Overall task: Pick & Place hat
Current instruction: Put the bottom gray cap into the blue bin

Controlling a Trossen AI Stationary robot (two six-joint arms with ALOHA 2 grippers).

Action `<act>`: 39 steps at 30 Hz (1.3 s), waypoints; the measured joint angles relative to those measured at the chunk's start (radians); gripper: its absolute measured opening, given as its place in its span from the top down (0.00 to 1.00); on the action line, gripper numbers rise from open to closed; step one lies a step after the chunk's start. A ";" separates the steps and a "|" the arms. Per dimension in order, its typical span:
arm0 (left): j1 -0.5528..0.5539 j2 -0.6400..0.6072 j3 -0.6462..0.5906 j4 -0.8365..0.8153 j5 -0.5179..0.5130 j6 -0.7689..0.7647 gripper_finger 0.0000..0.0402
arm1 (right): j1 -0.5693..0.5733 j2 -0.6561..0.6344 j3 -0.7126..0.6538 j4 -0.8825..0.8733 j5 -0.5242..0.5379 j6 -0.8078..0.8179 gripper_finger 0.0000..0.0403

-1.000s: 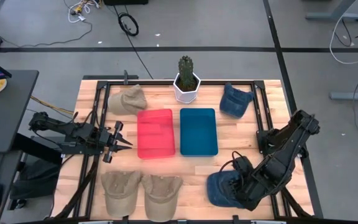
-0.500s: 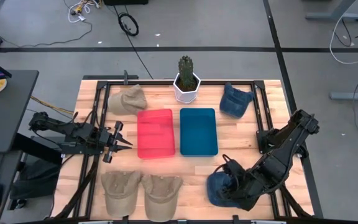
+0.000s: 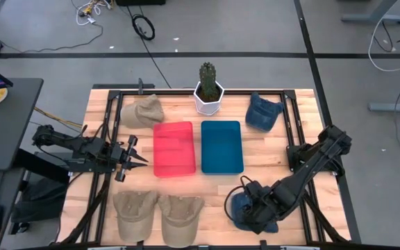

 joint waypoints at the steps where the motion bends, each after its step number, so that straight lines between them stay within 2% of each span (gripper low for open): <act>1: 0.000 0.000 0.000 0.000 0.000 0.000 0.85 | 0.000 0.001 -0.035 0.036 -0.005 -0.003 0.52; 6: 0.000 0.000 0.000 0.000 0.000 0.000 0.85 | 0.001 0.001 -0.185 0.188 -0.031 0.018 0.52; 9: 0.000 0.000 0.000 0.000 0.000 0.000 0.85 | 0.001 0.001 -0.243 0.218 -0.044 0.040 0.52; 18: 0.000 0.000 0.000 0.000 0.000 0.000 0.85 | 0.003 0.001 -0.325 0.237 -0.076 0.049 0.52; 28: 0.000 0.000 0.000 0.000 0.000 0.000 0.85 | 0.003 0.001 -0.417 0.404 -0.060 0.045 0.53; 31: 0.000 0.000 0.000 0.000 0.000 0.000 0.85 | 0.003 0.000 -0.430 0.407 -0.059 0.038 0.60; 36: 0.000 0.000 0.000 0.000 0.000 0.000 0.85 | 0.004 -0.001 -0.431 0.414 -0.064 -0.032 0.94; 39: 0.000 0.000 0.000 0.000 0.000 0.000 0.85 | 0.001 -0.001 -0.431 0.459 -0.094 -0.061 0.97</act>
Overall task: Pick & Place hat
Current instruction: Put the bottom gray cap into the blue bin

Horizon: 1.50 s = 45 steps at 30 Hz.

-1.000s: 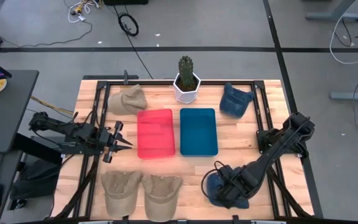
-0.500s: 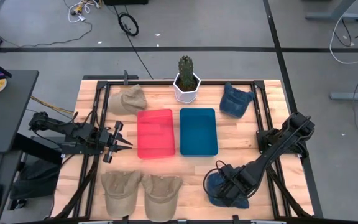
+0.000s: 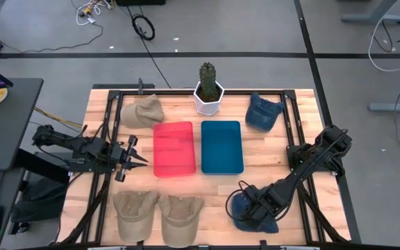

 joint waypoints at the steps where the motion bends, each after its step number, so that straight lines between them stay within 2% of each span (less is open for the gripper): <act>1: 0.000 0.000 0.000 0.000 0.000 0.000 0.85 | -0.001 0.000 0.004 0.000 -0.007 -0.016 0.98; 5: 0.000 0.000 0.000 0.000 0.000 0.000 0.85 | -0.012 -0.003 0.068 -0.068 0.006 -0.128 0.99; 12: 0.000 0.000 0.000 0.000 0.000 0.000 0.85 | -0.068 -0.004 0.277 -0.368 0.048 -0.411 1.00; 14: 0.000 0.000 0.000 0.000 0.000 0.000 0.85 | -0.085 -0.005 0.340 -0.427 0.078 -0.564 1.00; 20: 0.000 0.000 0.000 0.000 0.000 0.000 0.85 | -0.137 -0.006 0.452 -0.510 0.218 -1.159 1.00; 25: 0.000 0.000 0.000 0.000 0.000 0.000 0.85 | -0.235 -0.006 0.470 -0.570 0.239 -1.430 1.00; 33: 0.000 0.000 0.000 0.000 0.000 0.000 0.85 | -0.446 -0.006 0.470 -0.691 0.188 -1.745 1.00; 37: 0.000 0.000 0.000 0.000 0.000 0.000 0.85 | -0.533 -0.006 0.470 -0.668 0.185 -1.924 1.00; 45: 0.000 0.000 0.000 0.000 0.000 0.000 0.85 | -0.655 -0.006 0.470 -0.594 0.188 -2.139 1.00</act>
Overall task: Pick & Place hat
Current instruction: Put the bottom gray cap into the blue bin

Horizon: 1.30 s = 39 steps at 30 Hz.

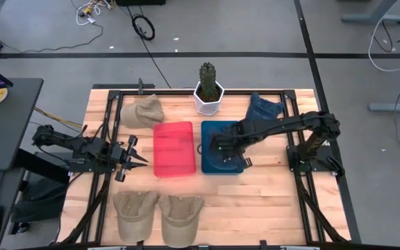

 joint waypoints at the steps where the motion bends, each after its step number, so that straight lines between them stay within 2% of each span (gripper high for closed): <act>1: 0.000 0.000 0.000 0.000 0.000 0.000 0.85 | -0.009 0.000 0.000 0.013 -0.001 -0.016 1.00; 12: 0.000 0.000 0.000 0.000 0.000 0.000 0.85 | -0.037 0.036 -0.006 0.061 -0.026 -0.103 1.00; 20: 0.000 0.000 0.000 -0.001 0.000 0.000 0.85 | -0.040 0.087 -0.108 0.136 -0.061 -0.150 1.00; 26: 0.000 0.000 0.000 0.000 0.000 0.000 0.85 | -0.058 0.123 -0.169 0.169 -0.101 -0.136 1.00; 30: 0.000 0.000 0.000 0.000 0.000 0.000 0.85 | -0.071 0.125 -0.213 0.263 -0.120 -0.132 1.00; 39: 0.000 0.000 0.000 0.000 0.000 0.000 0.85 | -0.088 0.125 -0.219 0.308 -0.120 -0.082 0.99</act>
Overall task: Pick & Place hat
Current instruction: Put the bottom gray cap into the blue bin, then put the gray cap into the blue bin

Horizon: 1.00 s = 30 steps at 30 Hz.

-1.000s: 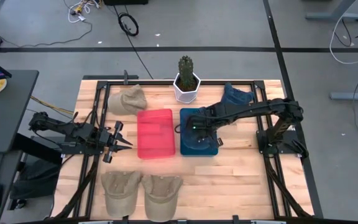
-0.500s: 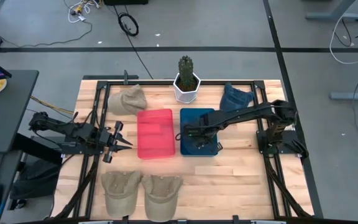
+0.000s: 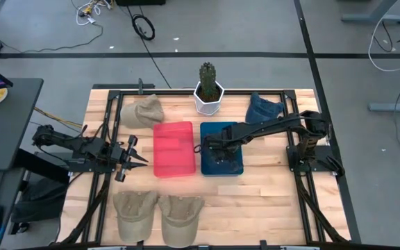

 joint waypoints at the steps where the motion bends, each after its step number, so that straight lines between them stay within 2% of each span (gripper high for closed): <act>1: 0.000 0.000 0.000 0.000 0.000 0.000 0.85 | 0.000 0.000 0.000 -0.002 0.000 0.007 0.98; 7: 0.000 0.000 0.000 0.000 0.000 0.000 0.85 | 0.000 0.000 0.000 -0.029 0.000 0.067 0.90; 12: 0.000 0.000 0.000 0.000 0.000 0.000 0.85 | 0.000 -0.003 0.001 -0.062 0.003 0.096 0.73; 20: 0.000 0.000 0.000 0.000 0.000 0.000 0.85 | -0.001 -0.028 0.088 -0.130 0.005 0.153 0.47; 24: 0.000 0.000 0.000 0.000 0.000 0.000 0.85 | -0.008 -0.064 0.115 -0.167 0.019 0.184 0.41; 30: 0.000 0.000 0.000 0.000 0.000 0.000 0.85 | -0.088 -0.146 0.118 -0.257 0.079 0.254 0.40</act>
